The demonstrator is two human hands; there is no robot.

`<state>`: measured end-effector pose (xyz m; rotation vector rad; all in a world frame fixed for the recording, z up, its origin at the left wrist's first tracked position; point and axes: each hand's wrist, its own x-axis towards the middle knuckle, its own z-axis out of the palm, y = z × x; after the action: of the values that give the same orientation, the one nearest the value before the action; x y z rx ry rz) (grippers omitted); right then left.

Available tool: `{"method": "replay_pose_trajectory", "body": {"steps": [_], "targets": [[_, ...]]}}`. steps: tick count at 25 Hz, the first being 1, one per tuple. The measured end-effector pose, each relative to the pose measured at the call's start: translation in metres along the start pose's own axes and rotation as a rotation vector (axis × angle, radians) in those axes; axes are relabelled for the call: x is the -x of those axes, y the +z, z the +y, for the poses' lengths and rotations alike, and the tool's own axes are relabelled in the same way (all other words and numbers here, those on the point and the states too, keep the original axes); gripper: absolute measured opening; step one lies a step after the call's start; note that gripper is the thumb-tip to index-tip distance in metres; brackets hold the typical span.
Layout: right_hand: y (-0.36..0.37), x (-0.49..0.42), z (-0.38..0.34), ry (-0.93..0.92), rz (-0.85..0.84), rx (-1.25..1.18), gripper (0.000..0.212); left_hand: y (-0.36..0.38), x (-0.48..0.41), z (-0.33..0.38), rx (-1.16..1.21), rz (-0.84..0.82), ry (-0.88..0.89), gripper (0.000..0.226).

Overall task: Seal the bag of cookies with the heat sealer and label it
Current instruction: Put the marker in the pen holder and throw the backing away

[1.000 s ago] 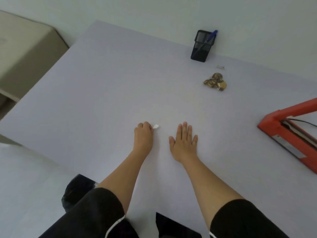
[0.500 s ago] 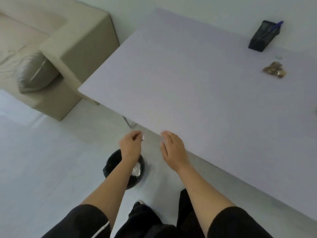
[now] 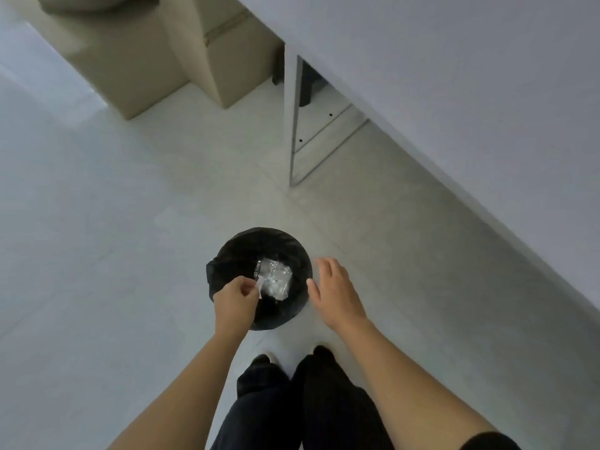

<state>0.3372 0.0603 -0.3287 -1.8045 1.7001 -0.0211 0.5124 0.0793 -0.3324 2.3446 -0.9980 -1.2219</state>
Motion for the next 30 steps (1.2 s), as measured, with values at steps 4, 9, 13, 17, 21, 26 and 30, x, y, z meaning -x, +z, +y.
{"method": "replay_pose_trajectory", "body": {"steps": [4,9,13,17,21,26,30], "targets": [[0.083,-0.053,0.035,0.221,-0.082,0.025,0.058,0.052,-0.064,-0.060,-0.022,-0.038,-0.012,0.010],[0.164,-0.096,0.084,0.321,-0.134,0.067,0.060,0.103,-0.132,-0.116,-0.065,-0.076,0.020,0.011],[0.192,-0.103,0.097,0.382,-0.092,-0.059,0.024,0.124,-0.154,-0.134,-0.118,-0.119,0.024,0.011],[0.194,-0.105,0.097,0.370,-0.114,-0.117,0.023,0.130,-0.156,-0.134,-0.174,-0.100,0.001,0.016],[0.173,-0.097,0.087,0.358,-0.152,-0.166,0.051,0.113,-0.138,-0.118,-0.156,-0.061,-0.011,0.024],[0.095,-0.051,0.024,0.262,-0.113,-0.117,0.053,0.049,-0.080,-0.064,-0.167,-0.058,0.026,0.030],[-0.011,-0.019,-0.049,0.132,-0.067,-0.097,0.052,-0.033,-0.019,0.026,-0.175,0.022,0.169,0.026]]}}
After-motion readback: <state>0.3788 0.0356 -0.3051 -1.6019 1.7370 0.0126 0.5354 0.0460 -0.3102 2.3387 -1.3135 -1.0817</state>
